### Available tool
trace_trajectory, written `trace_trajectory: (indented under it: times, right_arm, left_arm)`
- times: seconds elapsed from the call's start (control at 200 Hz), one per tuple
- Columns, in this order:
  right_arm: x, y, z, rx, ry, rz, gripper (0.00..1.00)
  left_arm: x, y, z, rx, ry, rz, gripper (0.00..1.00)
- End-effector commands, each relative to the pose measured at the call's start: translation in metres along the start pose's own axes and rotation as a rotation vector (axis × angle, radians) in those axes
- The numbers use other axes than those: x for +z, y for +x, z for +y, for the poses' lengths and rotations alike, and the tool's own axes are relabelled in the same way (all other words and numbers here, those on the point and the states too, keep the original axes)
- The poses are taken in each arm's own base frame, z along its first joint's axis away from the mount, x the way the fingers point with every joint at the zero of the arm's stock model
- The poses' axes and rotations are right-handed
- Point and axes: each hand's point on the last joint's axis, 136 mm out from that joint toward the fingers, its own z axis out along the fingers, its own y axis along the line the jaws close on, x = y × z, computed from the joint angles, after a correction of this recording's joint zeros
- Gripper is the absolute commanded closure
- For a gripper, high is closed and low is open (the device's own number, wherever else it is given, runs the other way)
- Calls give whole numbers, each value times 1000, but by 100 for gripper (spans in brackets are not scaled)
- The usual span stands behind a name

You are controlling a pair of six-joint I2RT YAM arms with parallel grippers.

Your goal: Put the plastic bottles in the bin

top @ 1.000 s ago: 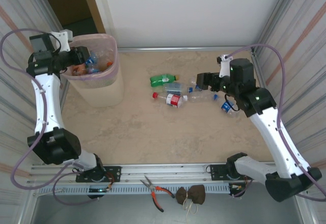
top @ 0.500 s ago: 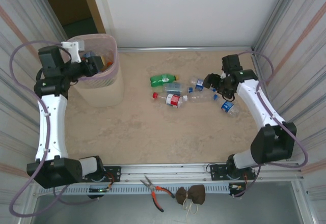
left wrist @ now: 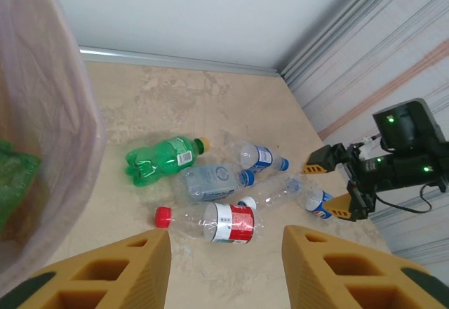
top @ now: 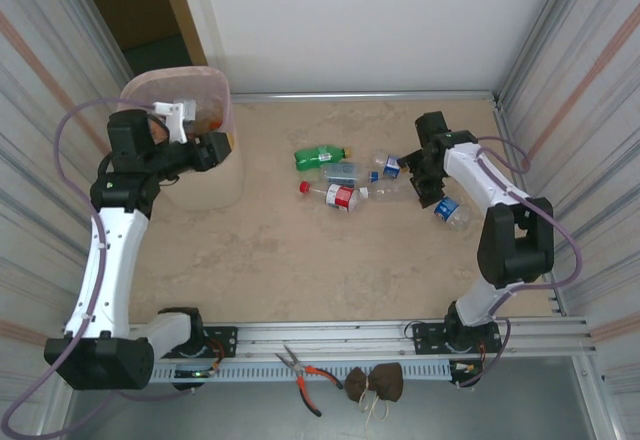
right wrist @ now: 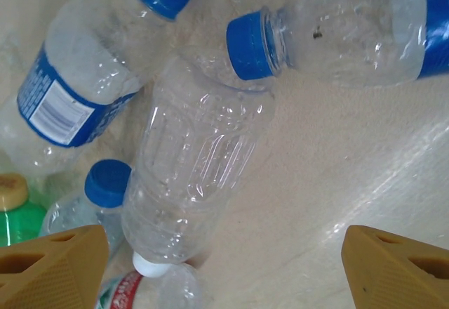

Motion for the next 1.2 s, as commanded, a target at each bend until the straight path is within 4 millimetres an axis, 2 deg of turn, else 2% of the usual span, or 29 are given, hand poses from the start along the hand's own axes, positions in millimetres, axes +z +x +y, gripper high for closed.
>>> trace_trajectory:
  times: [0.0, 0.13, 0.511, 0.802, 1.197]
  right_arm:
    - [2, -4, 16, 153, -17, -50, 15]
    - [18, -6, 15, 202, 22, -48, 15]
    - [49, -9, 10, 277, 70, -14, 16]
    - [73, -2, -1, 296, 105, 25, 19]
    - [83, 1, -22, 309, 143, 16, 27]
  left_arm:
    - [-5, -5, -8, 9, 15, -38, 54]
    - [-8, -4, -10, 8, 15, -43, 54]
    - [-10, -2, -14, 13, 23, -44, 54]
    - [-12, 1, -15, 9, 25, -42, 54]
    - [-13, 1, -16, 8, 28, -47, 54]
